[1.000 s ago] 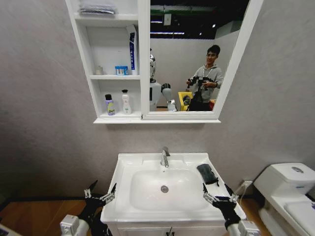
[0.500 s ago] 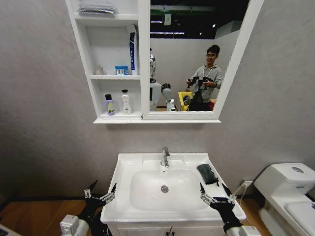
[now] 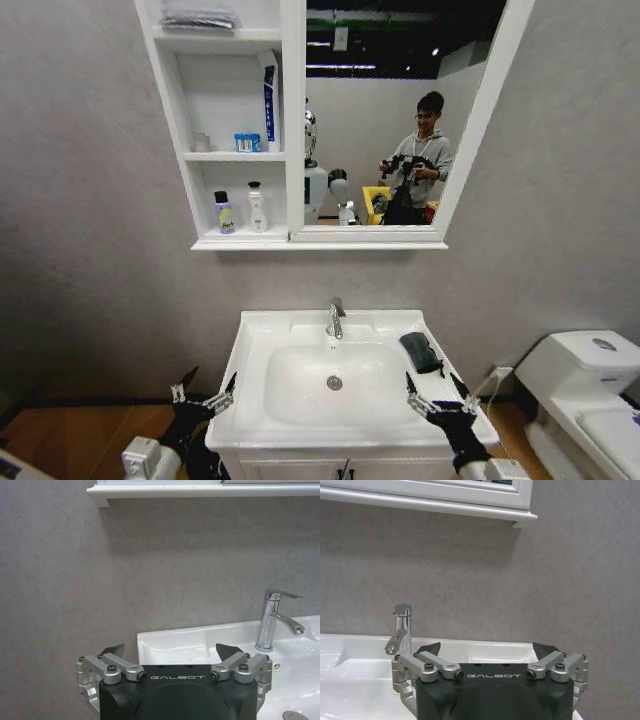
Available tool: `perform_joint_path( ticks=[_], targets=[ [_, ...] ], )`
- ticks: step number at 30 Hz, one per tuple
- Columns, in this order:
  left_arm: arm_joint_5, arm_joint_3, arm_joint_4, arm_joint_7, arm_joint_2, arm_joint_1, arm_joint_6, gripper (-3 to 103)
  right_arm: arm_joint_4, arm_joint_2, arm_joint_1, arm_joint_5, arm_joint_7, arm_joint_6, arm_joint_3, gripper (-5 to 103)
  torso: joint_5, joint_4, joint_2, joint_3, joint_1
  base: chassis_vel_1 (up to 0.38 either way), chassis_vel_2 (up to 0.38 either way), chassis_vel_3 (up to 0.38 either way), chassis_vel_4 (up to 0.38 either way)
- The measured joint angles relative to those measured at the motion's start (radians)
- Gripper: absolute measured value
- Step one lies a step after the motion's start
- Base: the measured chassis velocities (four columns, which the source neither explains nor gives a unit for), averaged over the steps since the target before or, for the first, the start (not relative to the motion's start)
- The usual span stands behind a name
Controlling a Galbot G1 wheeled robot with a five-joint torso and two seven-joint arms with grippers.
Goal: Move facial cleanser and shampoo from washbasin to cabinet, then wipe washbasin with towel.
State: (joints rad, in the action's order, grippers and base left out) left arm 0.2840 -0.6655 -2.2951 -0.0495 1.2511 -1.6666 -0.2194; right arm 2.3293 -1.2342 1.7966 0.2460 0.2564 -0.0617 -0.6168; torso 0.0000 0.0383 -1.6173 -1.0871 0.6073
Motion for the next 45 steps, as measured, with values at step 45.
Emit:
perform_joint_path(
  ticks=[45],
  targets=[
    [0.000, 0.000, 0.000, 0.000, 0.000, 0.000, 0.000, 100, -0.002, 0.000, -0.001, 0.001, 0.000, -0.001, 0.000, 100, 0.0006, 0.0000, 0.000, 0.000, -0.001, 0.321, -0.321, -0.320, 0.311]
  ],
)
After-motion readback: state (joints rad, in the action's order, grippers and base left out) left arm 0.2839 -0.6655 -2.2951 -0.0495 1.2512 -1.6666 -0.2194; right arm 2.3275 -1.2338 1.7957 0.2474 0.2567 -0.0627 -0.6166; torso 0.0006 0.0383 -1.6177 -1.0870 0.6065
